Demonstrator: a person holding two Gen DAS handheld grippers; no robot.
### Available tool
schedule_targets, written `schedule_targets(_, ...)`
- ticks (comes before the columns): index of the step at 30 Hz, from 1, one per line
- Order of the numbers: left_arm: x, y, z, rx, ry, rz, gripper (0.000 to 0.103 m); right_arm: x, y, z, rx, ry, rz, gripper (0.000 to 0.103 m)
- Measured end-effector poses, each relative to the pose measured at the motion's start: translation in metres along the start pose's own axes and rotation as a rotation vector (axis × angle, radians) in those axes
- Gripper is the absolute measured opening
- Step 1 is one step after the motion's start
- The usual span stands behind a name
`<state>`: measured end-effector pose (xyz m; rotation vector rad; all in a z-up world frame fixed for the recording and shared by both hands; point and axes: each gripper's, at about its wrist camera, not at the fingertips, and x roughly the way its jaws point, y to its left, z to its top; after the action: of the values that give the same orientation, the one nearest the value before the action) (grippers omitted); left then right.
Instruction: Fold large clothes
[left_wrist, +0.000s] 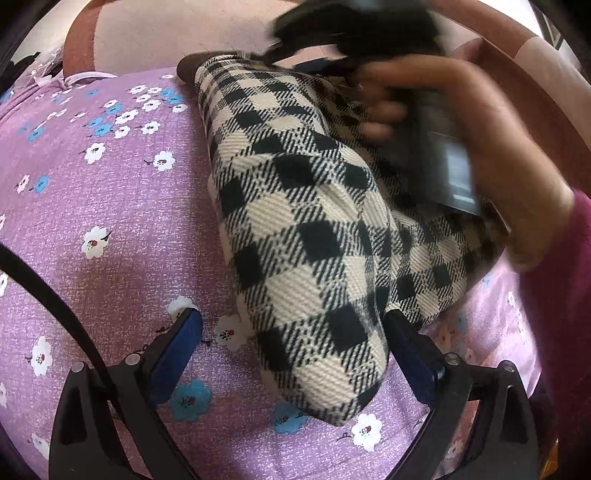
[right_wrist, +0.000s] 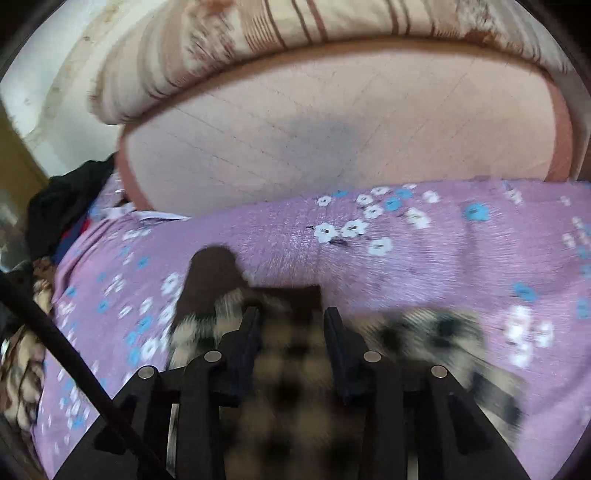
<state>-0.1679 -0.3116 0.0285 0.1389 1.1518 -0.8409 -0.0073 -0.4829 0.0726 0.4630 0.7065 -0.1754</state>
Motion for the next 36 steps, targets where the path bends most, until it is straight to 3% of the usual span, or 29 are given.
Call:
schedule_targets(3,0.000,-0.003,-0.001,-0.007,-0.005,0.002,0.098,-0.056,-0.008,-0.027,-0.028,-0.030,-0.019,0.056)
schedule_targets(5,0.000,-0.006,-0.003,-0.009,-0.006,0.009,0.098,-0.081,-0.022,-0.050,-0.024,-0.024,-0.052,0.057)
schedule_targets(7,0.003,-0.005,0.000,-0.006,-0.009,0.014,0.098,-0.092,-0.041,-0.079,-0.004,-0.005,-0.104,0.058)
schedule_targets(9,0.006,-0.009,0.001,0.007,-0.008,0.023,0.099,-0.084,-0.054,-0.097,-0.044,0.060,-0.233,0.063)
schedule_targets(10,0.004,-0.011,0.001,0.014,-0.005,0.028,0.099,-0.084,-0.065,-0.104,-0.018,0.072,-0.237,0.064)
schedule_targets(12,-0.002,-0.016,0.003,0.009,0.004,0.031,0.099,-0.098,-0.082,-0.110,0.137,0.062,-0.149,0.064)
schedule_targets(14,-0.008,-0.013,0.005,-0.021,-0.009,0.017,0.099,-0.121,-0.083,-0.112,0.193,0.033,-0.087,0.064)
schedule_targets(16,-0.024,-0.008,0.008,-0.047,-0.046,0.000,0.099,-0.140,-0.079,-0.118,0.194,-0.010,-0.079,0.075)
schedule_targets(17,-0.028,-0.007,0.012,-0.056,-0.061,-0.002,0.099,-0.146,-0.077,-0.121,0.197,-0.023,-0.064,0.084)
schedule_targets(18,-0.032,-0.005,0.016,-0.065,-0.075,-0.004,0.099,-0.147,-0.075,-0.125,0.203,-0.016,-0.047,0.085)
schedule_targets(20,-0.037,0.000,0.023,-0.090,-0.096,-0.013,0.099,-0.138,-0.069,-0.132,0.210,0.029,-0.023,0.085)
schedule_targets(22,-0.041,0.007,0.031,-0.128,-0.107,-0.036,0.099,-0.123,-0.066,-0.142,0.196,0.092,-0.057,0.085)
schedule_targets(27,-0.026,0.019,0.050,-0.174,-0.101,-0.078,0.099,-0.109,-0.086,-0.133,0.251,0.060,0.022,0.089)
schedule_targets(31,-0.005,0.026,0.068,-0.215,-0.073,-0.128,0.099,-0.090,-0.097,-0.123,0.276,0.088,0.104,0.089)
schedule_targets(36,0.029,0.033,0.090,-0.277,0.013,-0.174,0.099,-0.065,-0.089,-0.108,0.244,0.110,0.190,0.090)
